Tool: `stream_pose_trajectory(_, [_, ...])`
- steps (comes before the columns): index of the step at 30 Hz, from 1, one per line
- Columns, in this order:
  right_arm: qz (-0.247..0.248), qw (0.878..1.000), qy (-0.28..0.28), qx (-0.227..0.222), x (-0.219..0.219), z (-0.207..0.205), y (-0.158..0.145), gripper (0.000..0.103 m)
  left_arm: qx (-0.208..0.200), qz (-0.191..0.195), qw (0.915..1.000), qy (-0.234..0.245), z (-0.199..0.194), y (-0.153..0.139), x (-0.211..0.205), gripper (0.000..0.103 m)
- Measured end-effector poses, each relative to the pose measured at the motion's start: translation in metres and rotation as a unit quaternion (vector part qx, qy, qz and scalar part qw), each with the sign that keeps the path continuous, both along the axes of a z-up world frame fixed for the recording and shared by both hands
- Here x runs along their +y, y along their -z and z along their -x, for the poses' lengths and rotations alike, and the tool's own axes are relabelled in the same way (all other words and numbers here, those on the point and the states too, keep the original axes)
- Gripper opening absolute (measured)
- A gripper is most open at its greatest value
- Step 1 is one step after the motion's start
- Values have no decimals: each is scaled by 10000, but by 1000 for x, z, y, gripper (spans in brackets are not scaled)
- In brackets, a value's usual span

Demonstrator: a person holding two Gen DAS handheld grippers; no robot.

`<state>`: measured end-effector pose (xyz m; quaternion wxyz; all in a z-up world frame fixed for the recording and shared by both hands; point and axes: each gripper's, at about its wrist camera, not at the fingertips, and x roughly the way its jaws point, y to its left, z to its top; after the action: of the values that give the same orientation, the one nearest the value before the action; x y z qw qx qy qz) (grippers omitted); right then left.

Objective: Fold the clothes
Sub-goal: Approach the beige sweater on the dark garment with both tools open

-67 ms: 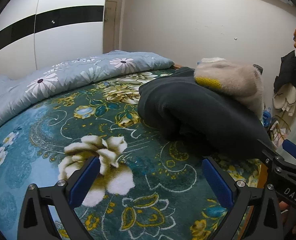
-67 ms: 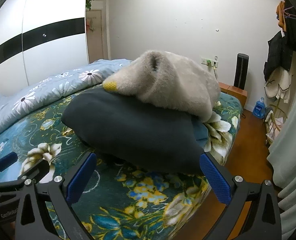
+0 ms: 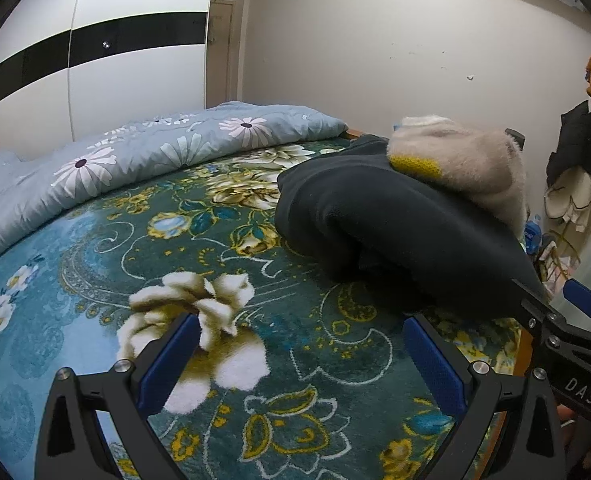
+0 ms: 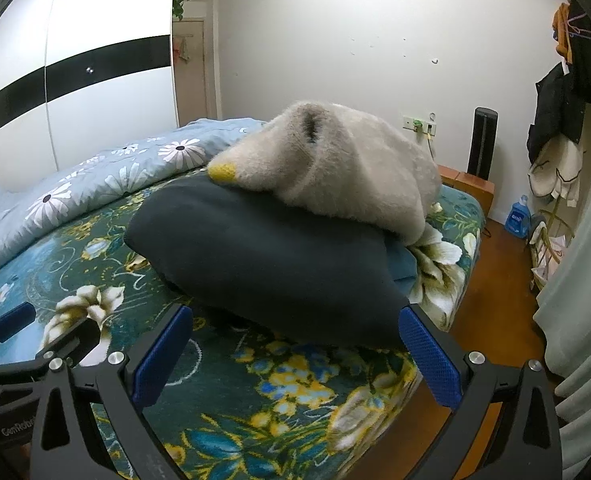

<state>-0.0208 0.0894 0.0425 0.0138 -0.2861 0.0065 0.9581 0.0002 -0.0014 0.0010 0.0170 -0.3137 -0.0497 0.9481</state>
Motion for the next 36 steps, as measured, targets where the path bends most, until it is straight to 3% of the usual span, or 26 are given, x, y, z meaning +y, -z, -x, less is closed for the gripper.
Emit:
stream_pose_trajectory(11, [-15,10000,-36,41,-4,-4,-4,103,-19,-328,9994,58,-1,-5,-6,103])
stream_pose_trajectory(20, [19,9999,-2,106,-1,-7,-9,103,119,-357,9989,289,-6,-14,-2,103])
stream_pose_trajectory(36, [136,9997,-10,220,-1,-12,-20,103,695,-46,9970,349,-24,-38,7,103])
